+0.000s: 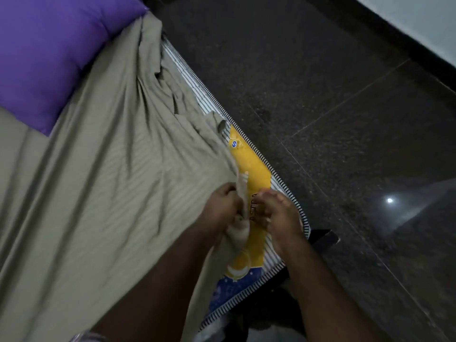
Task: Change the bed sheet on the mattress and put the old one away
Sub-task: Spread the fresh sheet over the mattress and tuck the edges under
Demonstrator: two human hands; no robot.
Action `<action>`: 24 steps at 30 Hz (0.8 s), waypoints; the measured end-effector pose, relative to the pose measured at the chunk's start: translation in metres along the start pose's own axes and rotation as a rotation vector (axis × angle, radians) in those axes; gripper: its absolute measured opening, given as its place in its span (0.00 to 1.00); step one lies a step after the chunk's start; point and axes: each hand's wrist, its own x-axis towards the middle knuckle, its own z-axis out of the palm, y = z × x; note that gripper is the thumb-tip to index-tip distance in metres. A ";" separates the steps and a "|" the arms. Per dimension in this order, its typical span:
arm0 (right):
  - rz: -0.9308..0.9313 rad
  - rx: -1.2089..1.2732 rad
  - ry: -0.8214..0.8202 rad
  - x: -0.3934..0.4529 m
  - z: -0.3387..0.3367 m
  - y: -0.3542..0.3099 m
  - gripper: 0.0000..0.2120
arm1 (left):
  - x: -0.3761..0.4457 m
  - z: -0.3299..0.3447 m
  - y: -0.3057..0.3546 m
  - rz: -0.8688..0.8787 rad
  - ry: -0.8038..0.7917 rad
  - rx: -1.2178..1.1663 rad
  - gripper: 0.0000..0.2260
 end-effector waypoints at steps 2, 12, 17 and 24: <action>0.043 0.137 -0.137 0.017 -0.011 -0.023 0.18 | -0.029 0.025 0.003 -0.021 -0.248 -0.107 0.24; -0.094 -0.230 -0.039 0.018 -0.085 -0.102 0.05 | -0.080 0.102 0.001 -0.278 -0.616 0.022 0.23; -0.341 -0.451 0.614 0.023 -0.187 -0.098 0.07 | -0.083 0.148 -0.001 -0.236 -0.625 0.458 0.18; -0.156 -0.565 0.393 0.035 -0.200 -0.070 0.26 | -0.076 0.162 -0.015 0.037 0.136 0.615 0.11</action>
